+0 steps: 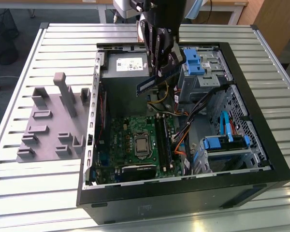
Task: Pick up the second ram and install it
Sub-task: 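Insert the second ram into the second slot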
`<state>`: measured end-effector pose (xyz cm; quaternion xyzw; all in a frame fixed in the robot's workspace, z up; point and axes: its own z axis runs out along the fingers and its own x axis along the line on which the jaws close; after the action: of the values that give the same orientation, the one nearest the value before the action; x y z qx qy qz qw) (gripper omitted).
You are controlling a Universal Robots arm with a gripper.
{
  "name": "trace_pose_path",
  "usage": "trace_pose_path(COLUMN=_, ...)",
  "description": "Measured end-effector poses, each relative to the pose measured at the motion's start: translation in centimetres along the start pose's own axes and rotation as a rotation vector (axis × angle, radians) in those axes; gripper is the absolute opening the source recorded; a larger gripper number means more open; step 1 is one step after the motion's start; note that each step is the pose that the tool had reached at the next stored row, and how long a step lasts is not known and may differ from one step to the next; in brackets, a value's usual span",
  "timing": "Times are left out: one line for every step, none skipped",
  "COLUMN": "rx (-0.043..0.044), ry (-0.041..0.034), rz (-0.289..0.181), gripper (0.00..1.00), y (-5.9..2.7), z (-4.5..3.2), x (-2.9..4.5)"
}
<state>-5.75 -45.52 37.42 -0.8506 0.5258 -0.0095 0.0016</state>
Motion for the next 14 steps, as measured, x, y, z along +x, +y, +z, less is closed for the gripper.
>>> trace_pose_path(rx=0.0001, ry=0.0, rz=-0.005, gripper=0.14, y=0.0, z=0.0, x=0.0)
trace_pose_path(rx=0.0002, ry=-0.0001, rz=-0.011, gripper=0.14, y=0.0, z=0.0, x=0.0)
trace_pose_path(rx=0.0002, ry=-0.0002, rz=-0.016, gripper=0.14, y=0.0, z=0.0, x=0.0)
trace_pose_path(rx=0.0003, ry=-0.0003, rz=-0.022, gripper=0.14, y=0.0, z=0.0, x=0.0)
trace_pose_path(rx=0.0004, ry=-0.0003, rz=-0.028, gripper=0.14, y=0.0, z=0.0, x=0.0)
trace_pose_path(rx=0.0005, ry=-0.0004, rz=-0.033, gripper=0.14, y=0.0, z=0.0, x=0.0)
trace_pose_path(rx=0.0006, ry=-0.0005, rz=-0.039, gripper=0.14, y=0.0, z=0.0, x=0.0)
trace_pose_path(rx=0.0007, ry=-0.0005, rz=-0.045, gripper=0.14, y=0.0, z=0.0, x=0.0)
trace_pose_path(rx=0.0008, ry=-0.0006, rz=-0.051, gripper=0.14, y=0.0, z=0.0, x=0.0)
trace_pose_path(rx=0.0009, ry=-0.0007, rz=-0.058, gripper=0.14, y=0.0, z=0.0, x=0.0)
trace_pose_path(rx=0.0009, ry=-0.0008, rz=-0.064, gripper=0.14, y=0.0, z=0.0, x=0.0)
trace_pose_path(rx=0.001, ry=-0.0009, rz=-0.071, gripper=0.14, y=0.0, z=0.0, x=0.0)
trace_pose_path(rx=0.0011, ry=-0.001, rz=-0.077, gripper=0.14, y=0.0, z=0.0, x=0.0)
trace_pose_path(rx=0.0012, ry=-0.0011, rz=-0.083, gripper=0.14, y=0.0, z=0.0, x=0.0)
